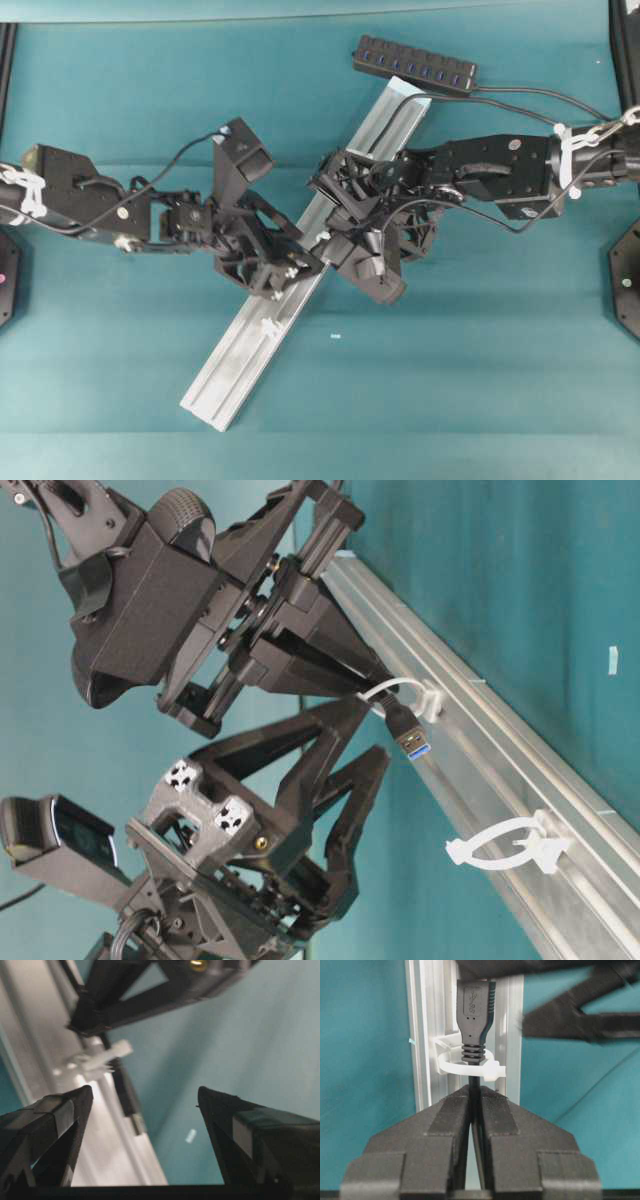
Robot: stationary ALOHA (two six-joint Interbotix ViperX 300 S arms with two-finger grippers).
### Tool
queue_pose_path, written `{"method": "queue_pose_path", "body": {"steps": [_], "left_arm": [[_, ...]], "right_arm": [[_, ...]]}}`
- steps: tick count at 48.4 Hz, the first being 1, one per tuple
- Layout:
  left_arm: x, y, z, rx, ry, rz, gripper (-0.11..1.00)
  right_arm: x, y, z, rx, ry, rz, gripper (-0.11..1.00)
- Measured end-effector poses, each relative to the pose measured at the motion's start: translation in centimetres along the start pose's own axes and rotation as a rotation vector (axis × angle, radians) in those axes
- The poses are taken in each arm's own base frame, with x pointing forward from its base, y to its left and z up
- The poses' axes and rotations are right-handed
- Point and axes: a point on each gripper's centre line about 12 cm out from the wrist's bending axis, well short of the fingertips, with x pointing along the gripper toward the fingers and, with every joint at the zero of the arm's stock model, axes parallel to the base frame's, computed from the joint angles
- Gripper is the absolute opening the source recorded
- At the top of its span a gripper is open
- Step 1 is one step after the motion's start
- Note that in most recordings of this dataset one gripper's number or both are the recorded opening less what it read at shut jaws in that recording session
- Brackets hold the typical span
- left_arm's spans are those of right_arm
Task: Pass the USB cable through three rings with both arms.
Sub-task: 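Grasp the plug past the second ring with the left gripper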
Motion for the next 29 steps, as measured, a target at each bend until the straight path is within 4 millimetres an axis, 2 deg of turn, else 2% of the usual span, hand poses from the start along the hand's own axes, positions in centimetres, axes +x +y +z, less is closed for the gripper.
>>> {"method": "queue_pose_path", "body": {"steps": [7, 29], "left_arm": [[0.5, 0.1, -0.8, -0.003, 0.023, 0.006, 0.92], [0.9, 1.0, -0.5, -0.017, 0.018, 0.027, 0.91]], "right_arm": [[0.0, 0.0, -0.3, 0.005, 0.004, 0.001, 0.08], [0.0, -0.1, -0.3, 0.007, 0.004, 0.000, 0.08]]}}
